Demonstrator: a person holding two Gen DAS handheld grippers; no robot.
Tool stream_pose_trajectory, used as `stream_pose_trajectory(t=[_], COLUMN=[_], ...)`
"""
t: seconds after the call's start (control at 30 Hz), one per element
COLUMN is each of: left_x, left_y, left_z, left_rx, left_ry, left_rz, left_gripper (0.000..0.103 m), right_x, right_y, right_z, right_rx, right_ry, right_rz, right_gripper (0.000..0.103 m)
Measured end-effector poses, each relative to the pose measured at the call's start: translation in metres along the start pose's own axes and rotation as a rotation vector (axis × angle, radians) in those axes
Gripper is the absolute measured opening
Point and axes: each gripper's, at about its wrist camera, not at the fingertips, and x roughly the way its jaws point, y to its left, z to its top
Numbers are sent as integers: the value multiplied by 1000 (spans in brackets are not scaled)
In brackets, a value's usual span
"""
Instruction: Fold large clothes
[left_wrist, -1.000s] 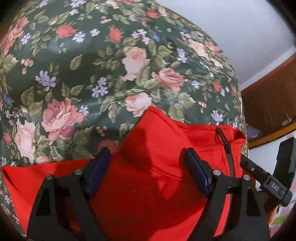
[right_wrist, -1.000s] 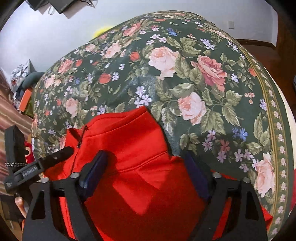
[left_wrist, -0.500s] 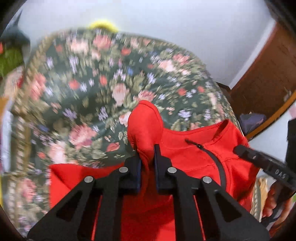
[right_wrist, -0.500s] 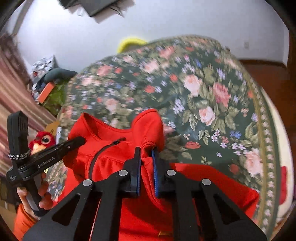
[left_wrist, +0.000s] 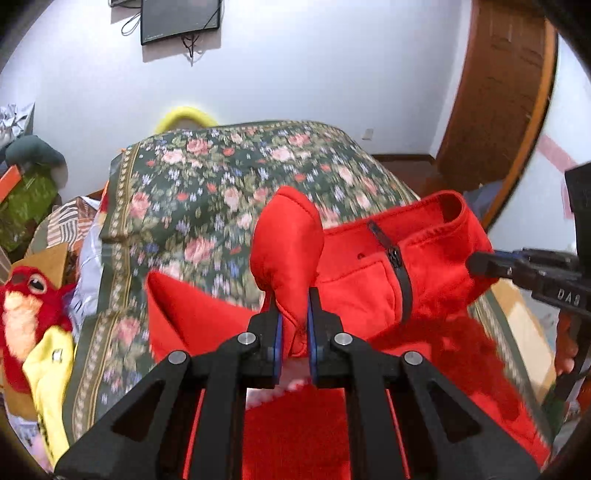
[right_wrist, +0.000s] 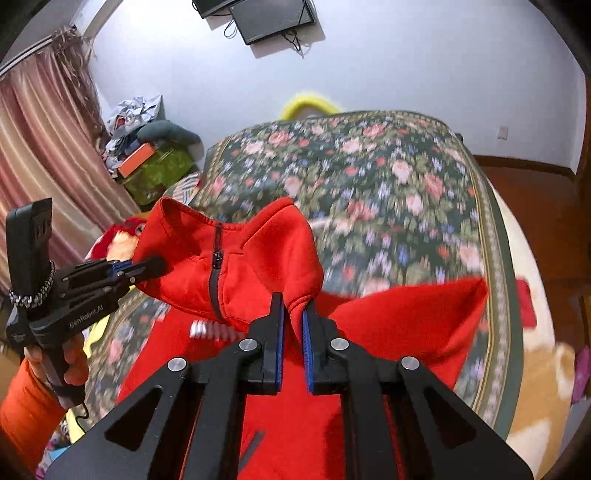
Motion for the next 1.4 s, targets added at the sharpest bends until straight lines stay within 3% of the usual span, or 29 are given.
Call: stream_pose_trajectory(t=[0.3,0.5,0.6,0.8,1.0,1.07,1.27,1.4], left_x=[-17,-21,-23,-33,-61,-74,-95,-84], left_y=[-17,-27,-31,-26,-17,-12,5,20], left_z=[-110,-164,-188,-224,-223,-215,-178,-147], left_rx=[-35,-17,19,32,30,31,13,-20], left_ry=[119,158,188,246,205,172,73,44], left_rz=[-49,-26,20,28,40,57,100,122], left_gripper=[10,12,16,16,21,31,44,45], right_x=[-7,-5,-4,-13,-34,-42,-58,-51], right_y=[13,21,21,10,11,9,5,12], right_z=[-82,-127,-144,-155,-155,-153,-125,-102], right_rx=[13,-16,-32,16,-2,4,41,43], right_ry=[100,157,176,178,143,126,61,28], right_rz=[7,-16,-49,-61,-105,-121,-133,-101], right_gripper=[8,8,8,9,9,9,10,24])
